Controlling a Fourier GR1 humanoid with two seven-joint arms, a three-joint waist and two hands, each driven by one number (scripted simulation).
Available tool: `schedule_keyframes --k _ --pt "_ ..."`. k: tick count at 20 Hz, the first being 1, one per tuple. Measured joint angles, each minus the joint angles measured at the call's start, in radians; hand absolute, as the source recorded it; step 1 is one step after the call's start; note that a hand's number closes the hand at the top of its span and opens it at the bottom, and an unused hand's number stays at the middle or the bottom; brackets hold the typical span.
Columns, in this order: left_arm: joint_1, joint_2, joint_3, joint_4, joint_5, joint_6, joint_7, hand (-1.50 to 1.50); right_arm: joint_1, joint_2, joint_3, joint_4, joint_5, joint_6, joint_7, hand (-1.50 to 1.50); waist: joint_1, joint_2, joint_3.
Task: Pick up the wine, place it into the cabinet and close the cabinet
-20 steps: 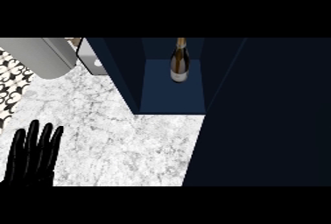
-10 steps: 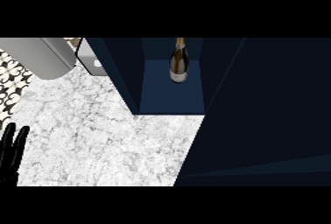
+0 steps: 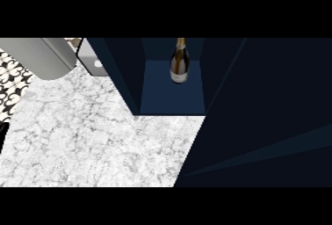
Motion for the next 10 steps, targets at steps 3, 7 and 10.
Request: schedule_keyframes --k 3,7,10 --pt "-0.004 0.002 0.013 0.002 0.009 -0.015 0.014 -1.50 -0.082 0.015 0.060 0.043 0.061 -0.075 -0.002 1.50 0.003 0.000 0.000" --pt "-0.026 -0.005 0.023 0.012 0.029 -0.033 0.038 -1.50 -0.189 -0.045 0.091 0.052 0.108 -0.171 0.015 1.50 0.006 0.003 -0.001" --pt "-0.020 -0.005 0.040 0.014 0.047 -0.067 0.049 -1.50 -0.271 -0.080 0.105 0.062 0.119 -0.232 0.044 1.50 0.013 0.005 0.000"
